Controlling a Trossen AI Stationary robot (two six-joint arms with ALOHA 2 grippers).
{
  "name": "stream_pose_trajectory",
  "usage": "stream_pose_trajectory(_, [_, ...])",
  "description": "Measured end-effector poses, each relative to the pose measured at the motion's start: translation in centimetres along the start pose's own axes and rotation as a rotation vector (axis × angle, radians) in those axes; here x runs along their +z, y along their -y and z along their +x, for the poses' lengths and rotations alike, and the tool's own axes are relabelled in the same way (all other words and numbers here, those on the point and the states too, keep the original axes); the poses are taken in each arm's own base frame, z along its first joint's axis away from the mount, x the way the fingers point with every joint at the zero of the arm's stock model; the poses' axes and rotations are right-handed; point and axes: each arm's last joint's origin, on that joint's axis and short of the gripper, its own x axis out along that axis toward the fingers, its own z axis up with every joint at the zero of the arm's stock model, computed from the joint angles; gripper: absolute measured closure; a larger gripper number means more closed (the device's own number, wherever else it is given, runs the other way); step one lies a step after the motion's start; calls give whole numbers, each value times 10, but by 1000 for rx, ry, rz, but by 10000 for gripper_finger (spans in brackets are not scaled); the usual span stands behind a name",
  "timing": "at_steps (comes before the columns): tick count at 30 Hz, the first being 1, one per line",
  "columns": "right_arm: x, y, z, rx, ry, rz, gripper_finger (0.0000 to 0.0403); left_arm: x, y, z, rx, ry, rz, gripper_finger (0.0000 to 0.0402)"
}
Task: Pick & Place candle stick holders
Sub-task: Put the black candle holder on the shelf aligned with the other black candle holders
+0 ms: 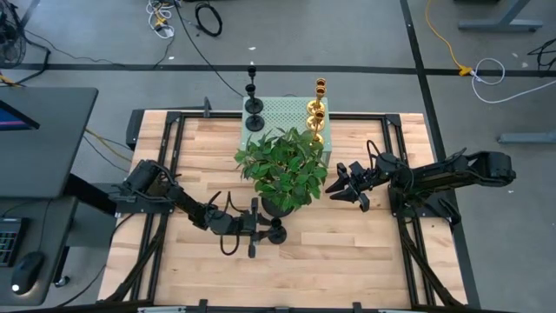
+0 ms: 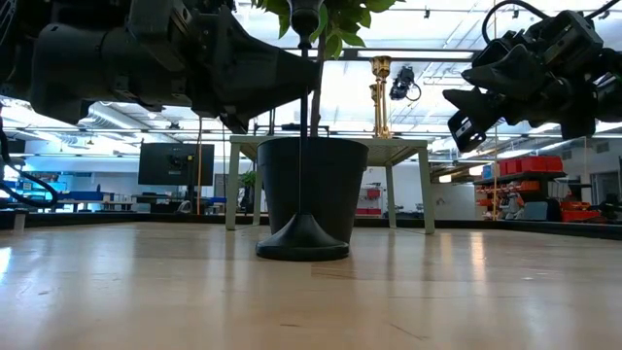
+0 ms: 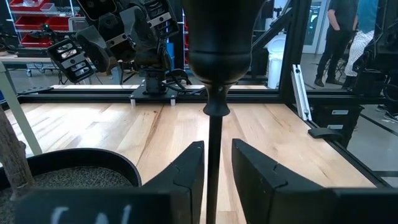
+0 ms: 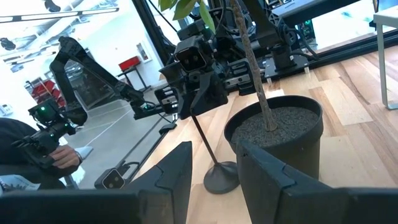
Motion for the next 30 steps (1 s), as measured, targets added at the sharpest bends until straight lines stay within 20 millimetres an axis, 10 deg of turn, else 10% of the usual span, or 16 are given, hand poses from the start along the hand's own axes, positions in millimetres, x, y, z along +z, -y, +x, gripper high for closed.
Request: stream_pose_trajectory(30, [-1,1,0,-5,-13,6,278,3,11,-13,49,0,30,388])
